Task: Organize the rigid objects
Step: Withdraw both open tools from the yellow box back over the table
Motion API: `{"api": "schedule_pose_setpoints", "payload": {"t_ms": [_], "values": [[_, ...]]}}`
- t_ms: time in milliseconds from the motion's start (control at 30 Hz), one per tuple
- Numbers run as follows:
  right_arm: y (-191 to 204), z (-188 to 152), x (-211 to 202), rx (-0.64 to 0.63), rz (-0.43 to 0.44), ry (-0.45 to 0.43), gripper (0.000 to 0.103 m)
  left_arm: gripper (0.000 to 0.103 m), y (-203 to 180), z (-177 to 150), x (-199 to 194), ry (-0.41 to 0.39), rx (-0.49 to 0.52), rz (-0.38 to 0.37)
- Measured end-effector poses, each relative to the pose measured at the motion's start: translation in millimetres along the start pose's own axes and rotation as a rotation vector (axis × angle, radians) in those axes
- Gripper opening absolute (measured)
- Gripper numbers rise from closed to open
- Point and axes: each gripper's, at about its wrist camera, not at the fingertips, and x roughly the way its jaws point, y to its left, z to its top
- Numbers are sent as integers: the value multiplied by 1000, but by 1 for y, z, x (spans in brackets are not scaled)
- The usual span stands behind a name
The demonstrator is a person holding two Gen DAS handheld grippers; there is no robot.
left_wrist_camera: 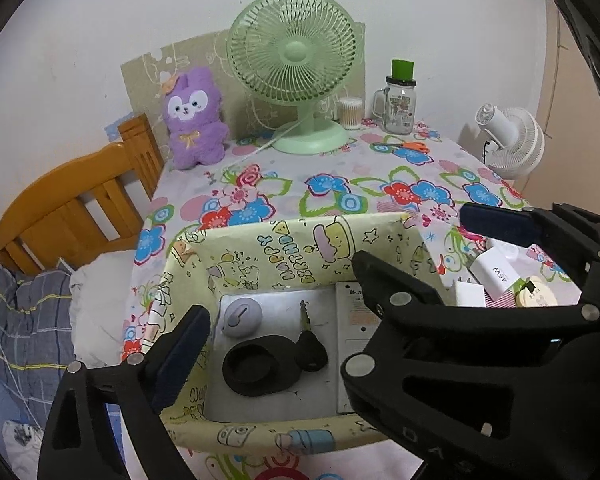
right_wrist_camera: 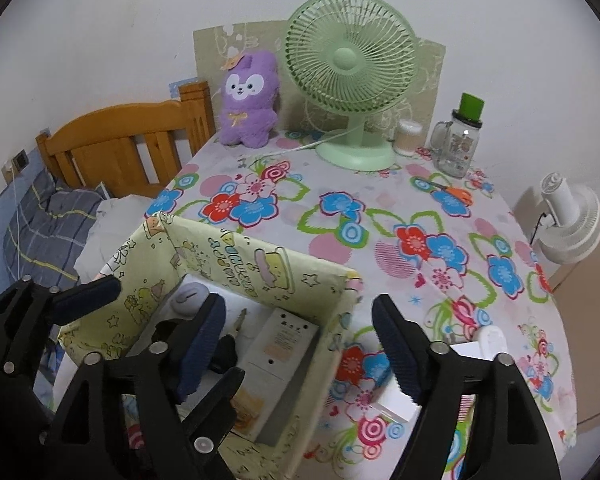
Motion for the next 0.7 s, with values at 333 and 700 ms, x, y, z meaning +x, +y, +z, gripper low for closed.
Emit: {"api": "schedule_pose_setpoints", "payload": {"t_ms": [333,700], "values": [[-18,-9,-27,20,-23,-29,88,98,-24,0,-18,-18,17,-23],[-40,-20,-56,40,-72,-59,91,98,-51,1,-37,-40,34,-40]]}}
